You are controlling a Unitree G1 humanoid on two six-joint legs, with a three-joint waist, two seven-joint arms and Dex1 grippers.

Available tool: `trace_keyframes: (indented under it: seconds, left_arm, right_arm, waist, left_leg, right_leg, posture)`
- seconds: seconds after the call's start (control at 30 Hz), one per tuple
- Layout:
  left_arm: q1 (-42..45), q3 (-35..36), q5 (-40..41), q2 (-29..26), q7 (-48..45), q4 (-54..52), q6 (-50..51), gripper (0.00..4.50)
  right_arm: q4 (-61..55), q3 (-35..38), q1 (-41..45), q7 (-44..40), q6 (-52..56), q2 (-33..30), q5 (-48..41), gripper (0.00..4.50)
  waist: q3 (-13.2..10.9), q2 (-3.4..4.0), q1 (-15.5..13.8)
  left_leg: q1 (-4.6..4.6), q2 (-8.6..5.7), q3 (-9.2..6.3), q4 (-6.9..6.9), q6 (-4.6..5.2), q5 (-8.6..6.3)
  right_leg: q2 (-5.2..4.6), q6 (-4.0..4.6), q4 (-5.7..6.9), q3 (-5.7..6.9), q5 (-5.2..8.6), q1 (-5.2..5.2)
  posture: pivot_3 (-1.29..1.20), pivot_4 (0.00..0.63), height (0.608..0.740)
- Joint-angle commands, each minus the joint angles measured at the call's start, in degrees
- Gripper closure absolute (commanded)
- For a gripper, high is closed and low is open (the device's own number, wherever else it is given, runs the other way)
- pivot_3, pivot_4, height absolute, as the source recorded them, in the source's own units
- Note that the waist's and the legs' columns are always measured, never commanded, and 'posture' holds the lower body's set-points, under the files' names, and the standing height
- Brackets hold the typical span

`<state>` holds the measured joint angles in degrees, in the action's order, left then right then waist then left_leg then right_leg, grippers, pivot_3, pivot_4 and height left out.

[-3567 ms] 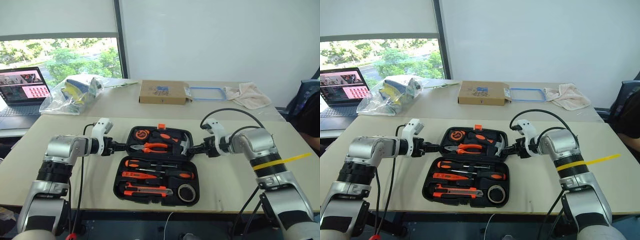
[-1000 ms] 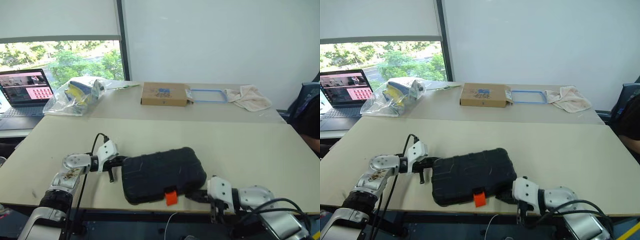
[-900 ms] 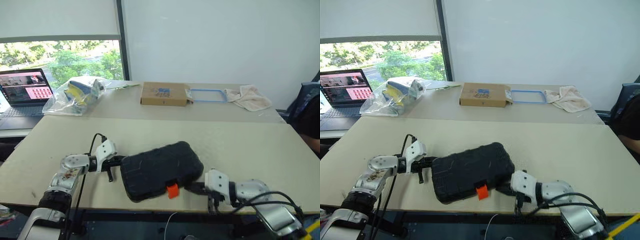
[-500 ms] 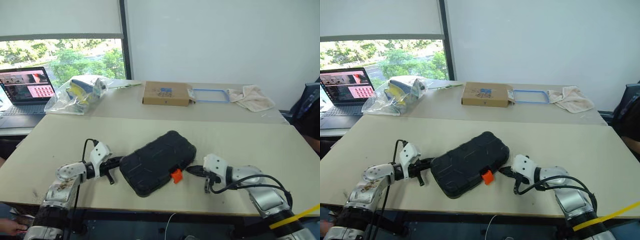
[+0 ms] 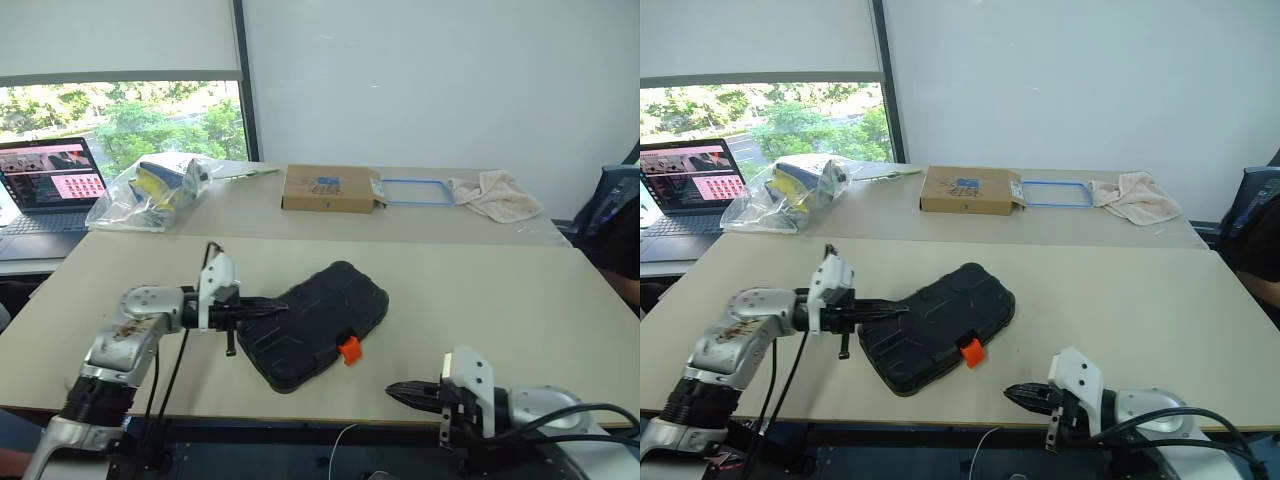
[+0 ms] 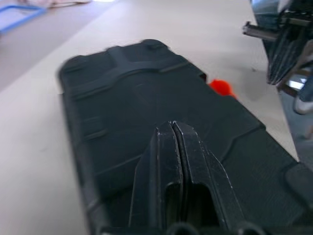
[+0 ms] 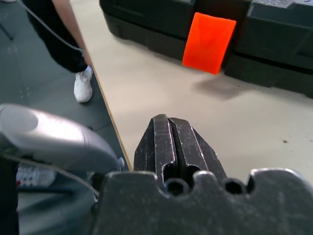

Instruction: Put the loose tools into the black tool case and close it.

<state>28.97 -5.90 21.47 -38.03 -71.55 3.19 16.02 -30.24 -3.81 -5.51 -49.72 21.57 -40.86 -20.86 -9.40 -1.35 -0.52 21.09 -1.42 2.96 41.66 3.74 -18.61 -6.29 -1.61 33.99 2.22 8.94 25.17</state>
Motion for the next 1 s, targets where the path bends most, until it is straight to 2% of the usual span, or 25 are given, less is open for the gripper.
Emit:
trace_keyframes:
  seconds: [0.03, 0.2, 0.6, 1.0]
  left_arm:
    - [2.6, -2.4, -3.7, 1.4, 0.5, 2.5, -3.2, 4.43]
    - [4.1, -2.8, -6.3, 3.5, 3.9, 5.3, -2.9, 4.43]
    - [4.9, -4.2, -8.7, 4.7, 5.8, 7.0, -1.7, 4.43]
    - [3.9, -4.4, -9.6, 4.8, 6.5, 7.7, -1.6, 4.43]
  right_arm:
    - [0.6, -2.3, 3.5, 2.9, 0.1, 2.0, 2.8, 4.5]
    - [6.5, -6.5, 6.5, 5.0, -3.4, 4.3, 9.1, 4.5]
    - [12.6, -9.9, 12.4, 7.6, -4.6, 11.9, 12.4, 4.5]
    - [11.3, -9.4, 15.4, 6.3, -2.2, 12.0, 12.0, 4.5]
  waist:
    - [0.0, 0.0, -0.1]
    - [0.0, 0.01, -0.2]
    - [0.0, 0.03, -0.1]
    - [0.0, 0.04, 0.2]
  left_leg:
    - [0.01, 0.01, -0.01, 0.01, -0.06, 0.04]
    - [0.01, 0.02, -0.06, 0.03, -0.08, 0.1]
    - [-0.01, 0.02, -0.07, 0.03, -0.08, 0.12]
    - [-0.05, 0.04, -0.09, 0.03, -0.09, 0.15]
  right_leg:
    - [0.04, 0.03, 0.01, -0.01, -0.02, 0.01]
    - [0.08, 0.1, 0.04, -0.01, -0.05, -0.01]
    - [0.08, 0.1, 0.06, 0.0, -0.05, -0.02]
    - [0.1, 0.12, 0.09, 0.0, -0.06, -0.02]
  posture:
    - [0.0, 0.15, 0.74]
    - [0.0, 0.15, 0.74]
    - [0.0, 0.15, 0.74]
    - [0.0, 0.15, 0.74]
